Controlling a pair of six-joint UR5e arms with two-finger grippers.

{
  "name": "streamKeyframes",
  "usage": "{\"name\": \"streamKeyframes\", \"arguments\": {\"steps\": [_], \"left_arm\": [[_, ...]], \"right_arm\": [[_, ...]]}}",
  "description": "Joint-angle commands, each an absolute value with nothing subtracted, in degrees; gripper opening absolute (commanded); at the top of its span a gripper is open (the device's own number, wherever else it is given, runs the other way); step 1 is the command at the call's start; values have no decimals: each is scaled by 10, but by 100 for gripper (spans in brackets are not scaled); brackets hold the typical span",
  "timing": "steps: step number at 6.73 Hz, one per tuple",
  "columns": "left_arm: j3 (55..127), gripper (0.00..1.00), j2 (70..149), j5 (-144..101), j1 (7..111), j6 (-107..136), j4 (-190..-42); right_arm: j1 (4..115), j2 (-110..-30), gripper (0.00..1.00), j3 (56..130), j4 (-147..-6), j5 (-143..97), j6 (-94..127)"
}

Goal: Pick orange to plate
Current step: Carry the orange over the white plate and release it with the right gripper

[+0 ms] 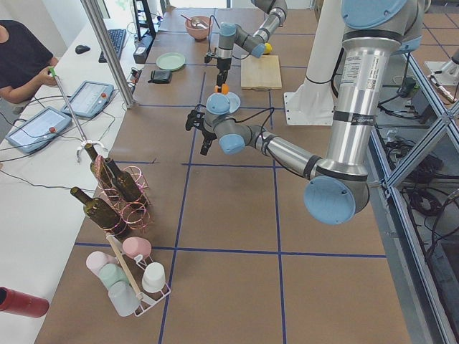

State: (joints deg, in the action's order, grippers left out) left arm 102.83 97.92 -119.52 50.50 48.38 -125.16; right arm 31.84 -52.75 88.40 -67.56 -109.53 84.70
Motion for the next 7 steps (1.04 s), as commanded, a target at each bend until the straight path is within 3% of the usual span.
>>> {"name": "streamKeyframes", "arguments": {"steps": [1,3,4,5,6,7], "left_arm": [[1028,100,979,-1195,505,483,-1252],[1028,100,980,-1195,505,484,-1252],[1028,100,980,-1195,505,484,-1253],[1028,100,979,-1195,505,484,-1253],[1028,100,979,-1195,505,484,-1253],[1028,100,979,-1195,505,484,-1253]], "right_arm": [[303,-498,0,845,-676,-1071,852],[301,-493,0,830,-676,-1071,851],[298,-494,23,829,-677,-1071,850],[297,-493,37,829,-677,-1071,851],[295,-493,91,828,-677,-1071,851],[296,-493,100,828,-676,-1071,851]]}}
